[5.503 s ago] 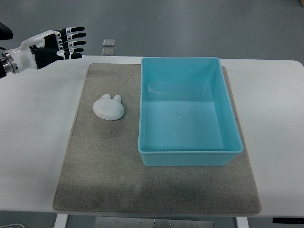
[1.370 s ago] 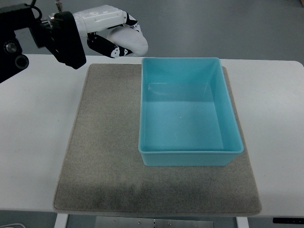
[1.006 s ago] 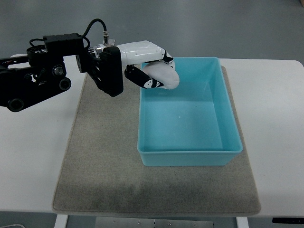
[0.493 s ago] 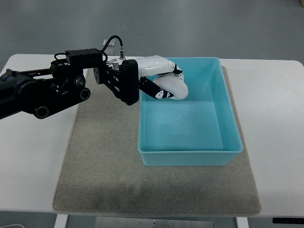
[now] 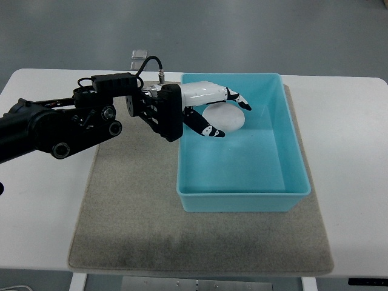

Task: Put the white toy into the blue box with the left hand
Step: 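Open the left hand fingers to release the toy into the box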

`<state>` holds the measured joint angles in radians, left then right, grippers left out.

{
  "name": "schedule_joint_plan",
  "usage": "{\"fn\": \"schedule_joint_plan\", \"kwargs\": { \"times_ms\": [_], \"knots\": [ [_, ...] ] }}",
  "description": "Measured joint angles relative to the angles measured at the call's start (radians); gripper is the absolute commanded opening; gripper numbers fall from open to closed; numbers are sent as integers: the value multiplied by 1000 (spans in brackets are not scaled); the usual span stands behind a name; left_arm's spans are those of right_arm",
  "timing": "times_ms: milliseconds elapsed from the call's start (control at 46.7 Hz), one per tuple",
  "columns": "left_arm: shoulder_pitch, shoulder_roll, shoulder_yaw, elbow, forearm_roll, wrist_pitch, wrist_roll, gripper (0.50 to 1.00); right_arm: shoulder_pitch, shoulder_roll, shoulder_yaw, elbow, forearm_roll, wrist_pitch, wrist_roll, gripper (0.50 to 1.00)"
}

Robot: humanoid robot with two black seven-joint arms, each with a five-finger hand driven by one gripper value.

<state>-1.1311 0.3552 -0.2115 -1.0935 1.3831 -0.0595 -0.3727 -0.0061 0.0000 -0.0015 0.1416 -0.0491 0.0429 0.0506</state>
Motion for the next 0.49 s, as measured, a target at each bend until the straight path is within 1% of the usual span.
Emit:
{"fn": "schedule_joint_plan", "kwargs": {
  "times_ms": [236, 385, 493],
  "knots": [
    [-5, 9, -30, 2, -147, 6, -1, 994, 0, 0, 0, 0, 0, 0, 0, 936],
    [-7, 17, -46, 1, -278, 39, 0, 994, 0, 0, 0, 0, 0, 0, 0, 936],
    [-7, 41, -49, 2, -354, 45, 0, 994, 0, 0, 0, 0, 0, 0, 0, 936]
  ]
}}
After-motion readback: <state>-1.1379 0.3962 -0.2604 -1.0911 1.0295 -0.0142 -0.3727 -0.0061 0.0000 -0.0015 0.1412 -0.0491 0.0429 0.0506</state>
